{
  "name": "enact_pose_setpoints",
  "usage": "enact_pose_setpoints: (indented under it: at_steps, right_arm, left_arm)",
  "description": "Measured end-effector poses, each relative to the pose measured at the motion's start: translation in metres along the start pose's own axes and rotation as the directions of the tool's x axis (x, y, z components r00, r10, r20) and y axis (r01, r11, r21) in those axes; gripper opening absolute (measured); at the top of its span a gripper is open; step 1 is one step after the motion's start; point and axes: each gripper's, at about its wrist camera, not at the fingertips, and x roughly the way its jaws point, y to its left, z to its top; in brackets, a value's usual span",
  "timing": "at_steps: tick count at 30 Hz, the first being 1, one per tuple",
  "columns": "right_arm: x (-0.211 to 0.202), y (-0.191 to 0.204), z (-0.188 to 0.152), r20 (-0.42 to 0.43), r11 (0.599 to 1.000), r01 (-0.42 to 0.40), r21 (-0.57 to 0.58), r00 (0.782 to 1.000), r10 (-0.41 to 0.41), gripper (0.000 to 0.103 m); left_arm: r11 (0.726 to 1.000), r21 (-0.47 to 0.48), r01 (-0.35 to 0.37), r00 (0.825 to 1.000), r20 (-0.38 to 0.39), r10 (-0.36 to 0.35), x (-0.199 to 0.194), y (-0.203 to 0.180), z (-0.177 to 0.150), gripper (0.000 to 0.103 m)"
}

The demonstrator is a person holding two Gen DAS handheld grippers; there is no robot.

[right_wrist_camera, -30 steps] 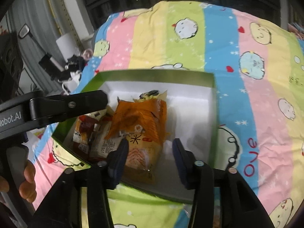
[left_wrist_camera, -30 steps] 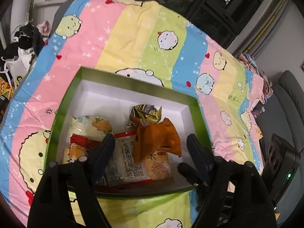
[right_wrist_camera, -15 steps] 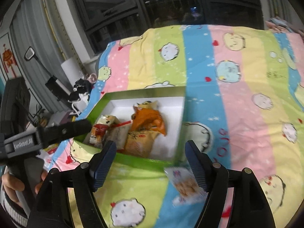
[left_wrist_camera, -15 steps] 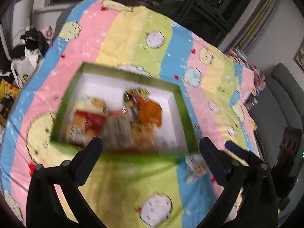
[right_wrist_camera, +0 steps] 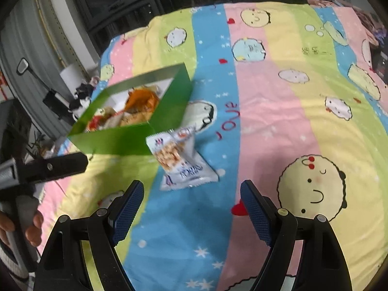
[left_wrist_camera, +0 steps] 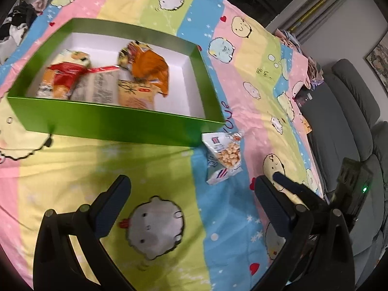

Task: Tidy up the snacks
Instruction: 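Withdraw both grippers and approach the white peanut snack bag, then grasp the white peanut bag between both grippers and lift it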

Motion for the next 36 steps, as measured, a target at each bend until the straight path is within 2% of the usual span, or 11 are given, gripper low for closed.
enact_pose_setpoints:
  at_steps: [6, 11, 17, 20, 22, 24, 25, 27, 30, 36]
  right_arm:
    - [0.016, 0.002, -0.001, -0.024, 0.997, -0.063, -0.055, 0.998, 0.061, 0.082]
    - [0.032, 0.001, 0.003, -0.037, 0.994, -0.064, -0.087, 0.997, 0.061, 0.082]
    - [0.049, 0.000, 0.007, -0.066, 0.987, -0.106, -0.122, 0.993, 0.098, 0.082]
    - [0.056, 0.000, 0.010, -0.073, 0.982, -0.128, -0.136, 0.990, 0.119, 0.082]
    - [0.061, 0.000, 0.012, -0.080, 0.980, -0.142, -0.141, 0.988, 0.132, 0.082]
    - [0.067, 0.000, 0.012, -0.092, 0.979, -0.142, -0.149, 0.987, 0.129, 0.082]
    - [0.069, 0.000, 0.013, -0.096, 0.978, -0.142, -0.151, 0.987, 0.128, 0.082]
    - [0.072, 0.001, 0.013, -0.100, 0.975, -0.153, -0.158, 0.985, 0.139, 0.076]
    - [0.074, 0.002, 0.014, -0.109, 0.973, -0.164, -0.164, 0.983, 0.148, 0.066]
    - [0.076, 0.003, 0.013, -0.111, 0.969, -0.181, -0.171, 0.980, 0.163, 0.057]
  left_arm:
    - [1.000, 0.022, 0.005, 1.000, -0.025, -0.004, 0.024, -0.012, 0.005, 0.101]
    - [0.999, 0.040, 0.016, 0.999, -0.045, -0.014, 0.042, -0.021, 0.010, 0.100]
    - [0.997, 0.070, 0.026, 0.997, -0.076, -0.020, 0.065, -0.032, 0.011, 0.093]
    - [0.996, 0.084, 0.019, 0.996, -0.088, -0.011, 0.076, -0.035, 0.012, 0.083]
    - [0.996, 0.088, 0.023, 0.995, -0.103, -0.014, 0.081, -0.035, 0.011, 0.069]
    - [0.995, 0.098, 0.018, 0.994, -0.110, -0.007, 0.086, -0.036, 0.011, 0.067]
    - [0.995, 0.101, 0.014, 0.994, -0.111, -0.003, 0.087, -0.036, 0.012, 0.061]
    - [0.994, 0.102, 0.030, 0.993, -0.118, -0.018, 0.090, -0.036, 0.012, 0.054]
    - [0.993, 0.111, 0.039, 0.992, -0.124, -0.025, 0.094, -0.038, 0.012, 0.047]
    - [0.994, 0.106, 0.034, 0.992, -0.121, -0.021, 0.094, -0.037, 0.013, 0.046]
